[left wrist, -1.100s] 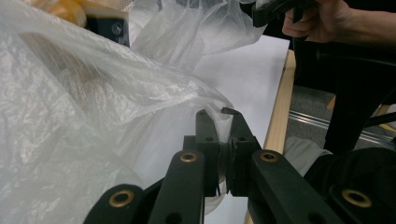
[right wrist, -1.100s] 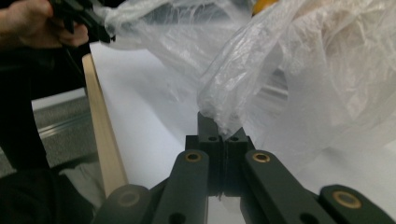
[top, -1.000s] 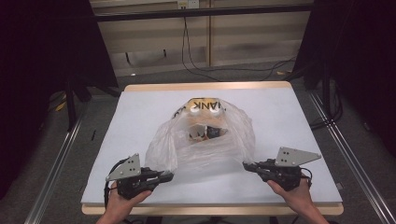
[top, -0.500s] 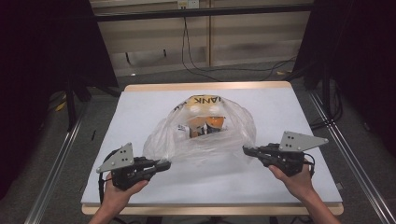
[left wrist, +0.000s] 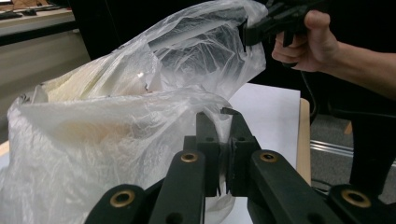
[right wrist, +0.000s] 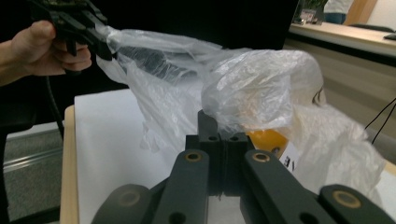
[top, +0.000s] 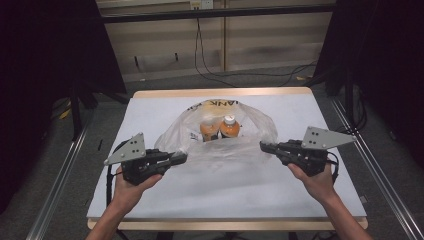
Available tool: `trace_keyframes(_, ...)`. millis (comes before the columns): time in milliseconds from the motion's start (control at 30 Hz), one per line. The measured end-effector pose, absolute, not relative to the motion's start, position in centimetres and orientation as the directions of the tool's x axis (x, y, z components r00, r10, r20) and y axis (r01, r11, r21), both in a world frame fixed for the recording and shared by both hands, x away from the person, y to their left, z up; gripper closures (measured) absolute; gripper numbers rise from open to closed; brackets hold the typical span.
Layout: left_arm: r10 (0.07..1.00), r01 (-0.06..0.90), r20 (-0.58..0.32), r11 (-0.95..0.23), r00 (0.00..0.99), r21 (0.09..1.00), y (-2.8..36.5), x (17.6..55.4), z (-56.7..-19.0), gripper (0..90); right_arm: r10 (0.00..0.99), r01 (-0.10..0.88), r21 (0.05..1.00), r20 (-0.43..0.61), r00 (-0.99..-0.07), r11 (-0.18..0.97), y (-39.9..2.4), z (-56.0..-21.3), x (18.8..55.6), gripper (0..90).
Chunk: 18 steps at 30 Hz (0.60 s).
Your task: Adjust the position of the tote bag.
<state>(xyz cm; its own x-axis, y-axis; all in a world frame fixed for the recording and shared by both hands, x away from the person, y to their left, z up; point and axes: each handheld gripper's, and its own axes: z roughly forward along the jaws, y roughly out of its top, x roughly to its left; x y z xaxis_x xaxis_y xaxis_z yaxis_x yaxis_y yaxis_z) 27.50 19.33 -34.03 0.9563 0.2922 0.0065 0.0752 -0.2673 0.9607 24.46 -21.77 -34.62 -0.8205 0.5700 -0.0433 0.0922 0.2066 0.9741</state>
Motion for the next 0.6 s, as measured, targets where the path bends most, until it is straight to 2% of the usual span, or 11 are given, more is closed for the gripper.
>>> trace_keyframes(267,0.277,0.035,0.031,-0.230,0.960,0.973,18.6,28.3,-32.2,86.7,0.574,0.080,0.980,-0.040,-0.818,0.181,-21.8,-33.4,25.4,89.7)
trace_keyframes(600,0.326,0.040,0.028,-0.200,0.945,0.979,19.0,30.1,-31.0,86.8,0.590,0.065,0.985,-0.043,-0.807,0.161,-22.3,-31.7,26.6,89.8)
